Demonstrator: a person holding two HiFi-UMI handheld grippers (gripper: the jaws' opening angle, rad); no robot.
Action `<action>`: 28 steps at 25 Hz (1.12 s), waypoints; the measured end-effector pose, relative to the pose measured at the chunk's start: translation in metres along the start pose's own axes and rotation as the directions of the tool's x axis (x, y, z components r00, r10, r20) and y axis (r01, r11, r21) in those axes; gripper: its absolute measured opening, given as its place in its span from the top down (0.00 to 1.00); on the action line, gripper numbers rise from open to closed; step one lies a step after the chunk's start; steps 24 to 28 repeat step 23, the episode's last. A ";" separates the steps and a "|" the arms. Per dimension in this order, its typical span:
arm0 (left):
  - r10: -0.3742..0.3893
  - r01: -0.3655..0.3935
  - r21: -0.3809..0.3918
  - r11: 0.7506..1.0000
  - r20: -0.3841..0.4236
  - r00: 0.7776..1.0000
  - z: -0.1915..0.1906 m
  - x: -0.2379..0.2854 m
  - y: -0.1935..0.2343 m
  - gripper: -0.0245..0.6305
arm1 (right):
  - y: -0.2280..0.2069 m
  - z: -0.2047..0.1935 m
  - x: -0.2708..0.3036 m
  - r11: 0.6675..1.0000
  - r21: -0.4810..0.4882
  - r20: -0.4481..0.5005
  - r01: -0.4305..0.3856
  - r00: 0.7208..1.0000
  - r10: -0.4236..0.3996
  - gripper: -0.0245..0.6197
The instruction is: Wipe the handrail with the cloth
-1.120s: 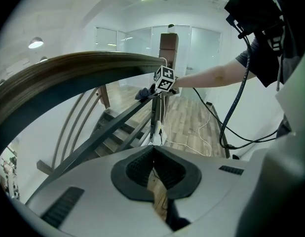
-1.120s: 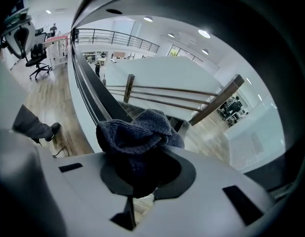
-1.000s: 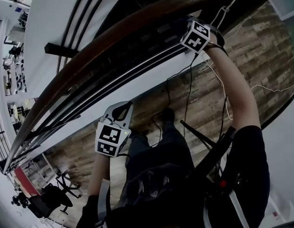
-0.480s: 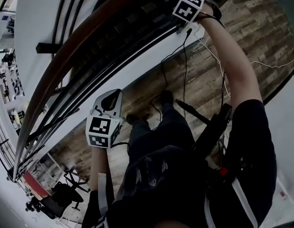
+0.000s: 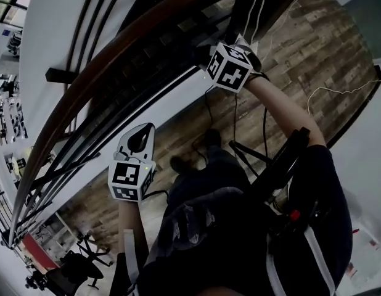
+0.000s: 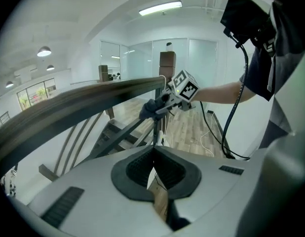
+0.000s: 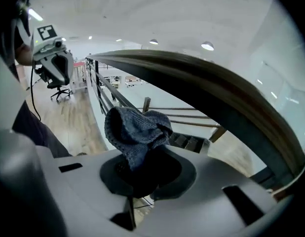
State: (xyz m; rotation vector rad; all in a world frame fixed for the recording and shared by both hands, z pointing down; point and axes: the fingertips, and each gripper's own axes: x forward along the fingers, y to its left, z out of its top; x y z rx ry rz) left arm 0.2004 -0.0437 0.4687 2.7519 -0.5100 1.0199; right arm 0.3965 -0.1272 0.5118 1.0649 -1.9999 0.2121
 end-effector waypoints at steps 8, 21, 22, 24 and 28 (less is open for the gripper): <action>0.128 -0.105 -0.113 0.988 0.211 0.969 -0.035 -0.105 0.048 0.95 | 0.163 0.097 -0.002 0.953 0.154 0.244 -0.260 0.945 0.219 0.90; 0.070 -0.031 -0.118 0.993 0.351 0.934 -0.110 -0.279 0.001 0.95 | 0.398 0.244 -0.104 0.543 0.245 0.704 -0.803 0.533 0.470 0.90; 0.045 0.004 -0.135 0.991 0.359 0.932 -0.109 -0.283 -0.012 0.95 | 0.409 0.240 -0.118 0.486 0.238 0.735 -0.841 0.483 0.476 0.90; 0.020 0.039 -0.150 0.988 0.370 0.929 -0.108 -0.288 -0.024 0.95 | 0.420 0.237 -0.132 0.426 0.230 0.765 -0.875 0.433 0.477 0.90; 0.020 0.039 -0.150 0.988 0.370 0.929 -0.108 -0.288 -0.024 0.95 | 0.420 0.237 -0.132 0.426 0.230 0.765 -0.875 0.433 0.477 0.90</action>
